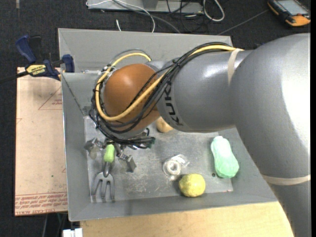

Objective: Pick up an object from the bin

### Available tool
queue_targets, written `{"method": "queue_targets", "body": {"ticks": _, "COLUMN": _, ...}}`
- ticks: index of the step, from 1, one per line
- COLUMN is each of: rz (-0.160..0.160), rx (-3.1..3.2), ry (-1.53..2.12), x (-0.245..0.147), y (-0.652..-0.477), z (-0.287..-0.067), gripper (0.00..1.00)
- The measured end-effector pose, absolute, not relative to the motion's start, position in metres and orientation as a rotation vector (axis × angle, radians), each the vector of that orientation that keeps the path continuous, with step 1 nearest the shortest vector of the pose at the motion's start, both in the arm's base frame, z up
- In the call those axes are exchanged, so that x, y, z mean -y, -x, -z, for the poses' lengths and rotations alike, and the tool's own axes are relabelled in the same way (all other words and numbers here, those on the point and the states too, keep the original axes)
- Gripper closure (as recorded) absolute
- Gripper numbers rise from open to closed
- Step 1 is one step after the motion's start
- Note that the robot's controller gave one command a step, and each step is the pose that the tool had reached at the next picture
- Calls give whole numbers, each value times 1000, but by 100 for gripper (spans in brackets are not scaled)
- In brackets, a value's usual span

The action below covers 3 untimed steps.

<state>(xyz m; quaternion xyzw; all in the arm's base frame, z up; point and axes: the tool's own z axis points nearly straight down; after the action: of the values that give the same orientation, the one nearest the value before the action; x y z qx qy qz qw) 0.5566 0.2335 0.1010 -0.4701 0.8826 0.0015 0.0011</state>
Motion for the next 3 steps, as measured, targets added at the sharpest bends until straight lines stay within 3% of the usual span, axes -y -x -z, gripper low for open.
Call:
{"method": "queue_targets", "body": {"ticks": 1, "rz": 10, "rx": -2758, "ry": 1496, "x": -247, "y": -561, "z": -72, "gripper": 0}}
{"method": "queue_targets", "body": {"ticks": 2, "rz": -4, "rx": -2683, "ry": 1612, "x": -253, "y": -566, "z": -71, "gripper": 100}}
{"method": "queue_targets", "body": {"ticks": 3, "rz": -6, "rx": -2658, "ry": 1650, "x": -254, "y": -569, "z": -71, "gripper": 100}}
